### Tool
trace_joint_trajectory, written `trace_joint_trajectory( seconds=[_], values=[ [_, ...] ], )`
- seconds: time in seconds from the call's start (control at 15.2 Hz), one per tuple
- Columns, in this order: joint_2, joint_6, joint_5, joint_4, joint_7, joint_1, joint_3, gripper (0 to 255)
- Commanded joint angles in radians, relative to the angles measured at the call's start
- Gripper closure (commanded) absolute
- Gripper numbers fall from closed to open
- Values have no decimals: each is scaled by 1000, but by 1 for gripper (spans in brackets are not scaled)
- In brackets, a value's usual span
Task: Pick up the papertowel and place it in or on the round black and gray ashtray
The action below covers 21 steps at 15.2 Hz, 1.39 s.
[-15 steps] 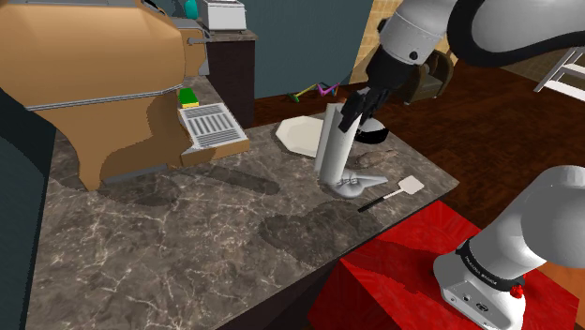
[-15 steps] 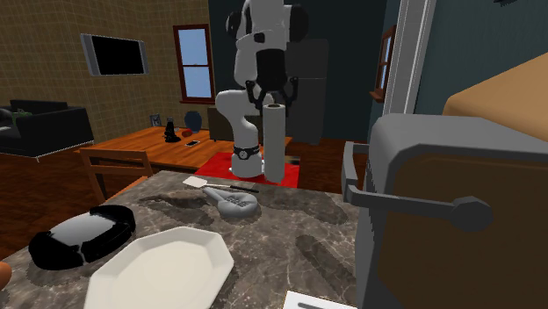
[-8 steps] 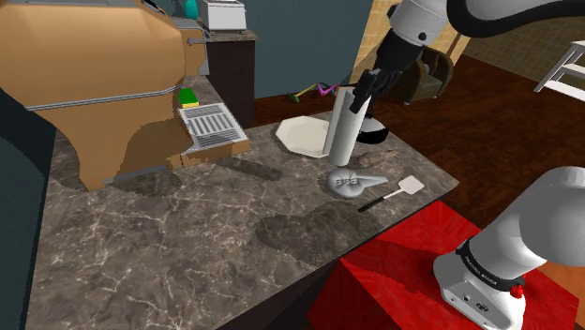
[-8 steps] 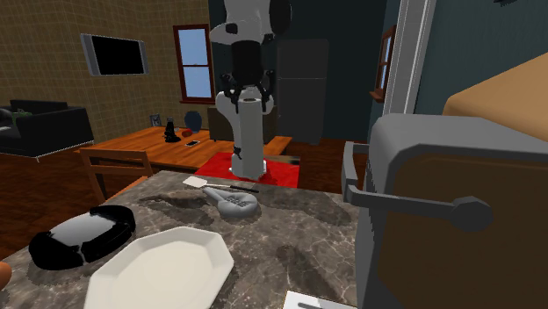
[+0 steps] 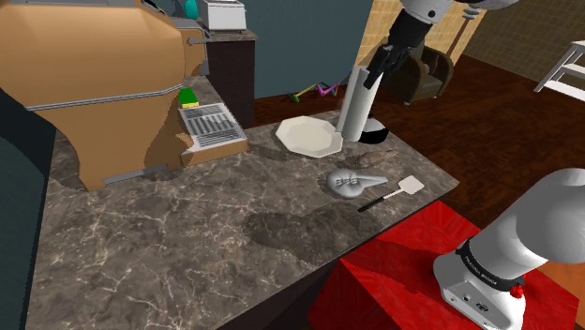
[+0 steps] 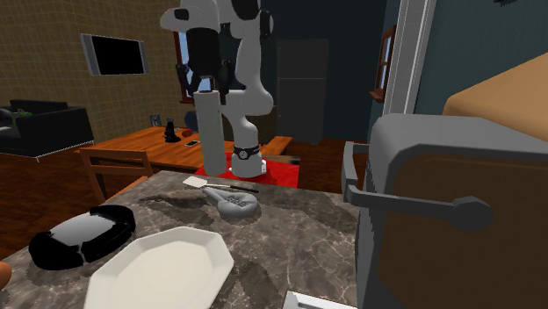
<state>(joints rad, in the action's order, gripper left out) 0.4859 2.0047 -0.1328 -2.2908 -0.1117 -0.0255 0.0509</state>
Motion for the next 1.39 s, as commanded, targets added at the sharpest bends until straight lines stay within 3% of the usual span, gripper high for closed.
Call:
trace_joint_trajectory(
  seconds=[0.0,0.73,1.32],
  values=[
    [-29,-6,9,30,-49,-16,-37,255],
    [-268,-89,10,322,-284,-88,-211,255],
    [-541,-215,-65,685,-468,-163,-322,255]
  ],
)
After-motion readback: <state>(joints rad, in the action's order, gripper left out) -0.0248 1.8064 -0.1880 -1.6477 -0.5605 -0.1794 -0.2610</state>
